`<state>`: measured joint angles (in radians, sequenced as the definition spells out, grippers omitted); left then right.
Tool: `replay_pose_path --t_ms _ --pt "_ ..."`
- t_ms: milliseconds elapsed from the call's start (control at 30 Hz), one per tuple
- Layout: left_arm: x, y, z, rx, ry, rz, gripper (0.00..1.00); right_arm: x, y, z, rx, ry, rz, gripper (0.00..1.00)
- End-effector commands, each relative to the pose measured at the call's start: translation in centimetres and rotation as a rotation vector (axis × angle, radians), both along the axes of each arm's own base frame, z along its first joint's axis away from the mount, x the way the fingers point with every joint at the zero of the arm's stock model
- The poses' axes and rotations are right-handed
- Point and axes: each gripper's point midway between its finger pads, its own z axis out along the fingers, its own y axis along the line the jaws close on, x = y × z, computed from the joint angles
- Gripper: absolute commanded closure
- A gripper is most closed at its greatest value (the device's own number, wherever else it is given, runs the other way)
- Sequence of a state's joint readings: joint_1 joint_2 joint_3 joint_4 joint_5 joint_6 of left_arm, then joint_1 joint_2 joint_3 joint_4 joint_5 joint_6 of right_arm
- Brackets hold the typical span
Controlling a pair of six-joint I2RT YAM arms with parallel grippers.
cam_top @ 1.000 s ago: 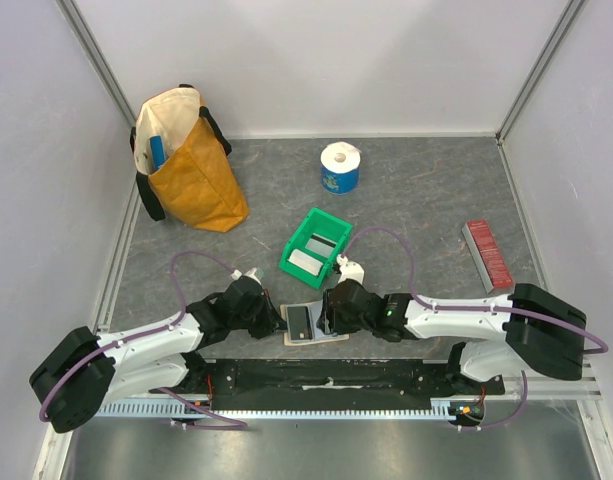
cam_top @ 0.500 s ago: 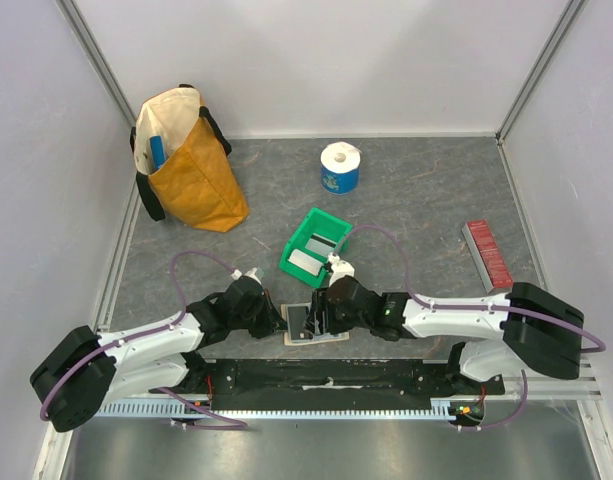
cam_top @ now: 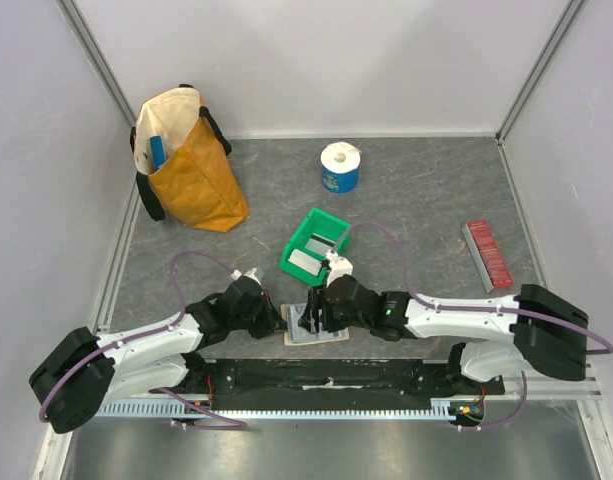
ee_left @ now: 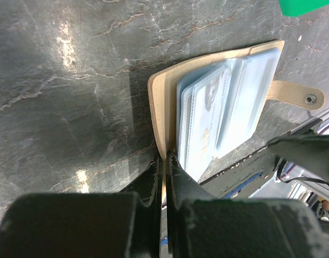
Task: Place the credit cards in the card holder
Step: Turn over the card slot in the card holder.
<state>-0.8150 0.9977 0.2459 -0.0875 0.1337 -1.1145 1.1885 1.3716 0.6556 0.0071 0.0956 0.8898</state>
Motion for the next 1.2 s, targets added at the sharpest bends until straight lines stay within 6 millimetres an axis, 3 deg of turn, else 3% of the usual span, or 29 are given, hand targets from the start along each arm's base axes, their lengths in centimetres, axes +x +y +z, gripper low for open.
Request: replay_pose_path --t_ms 0,167,700,1167 --pt "0.1 -0.2 0.3 -0.012 -0.018 -0.008 0.98 2.6 -4.3 0.1 -0.131 -0.084 -0.196 0.31" --pt "0.2 -0.2 0.3 -0.014 -0.021 -0.006 0.98 2.2 -6.0 -1.5 -0.174 -0.054 -0.224 0.31" --pt "0.2 -0.3 0.4 -0.015 -0.017 -0.007 0.98 1.2 -4.5 -4.1 -0.19 0.013 -0.16 0.34" --pt "0.3 -0.5 0.4 -0.015 -0.016 -0.011 0.98 1.1 -0.7 0.9 0.029 -0.036 -0.062 0.42"
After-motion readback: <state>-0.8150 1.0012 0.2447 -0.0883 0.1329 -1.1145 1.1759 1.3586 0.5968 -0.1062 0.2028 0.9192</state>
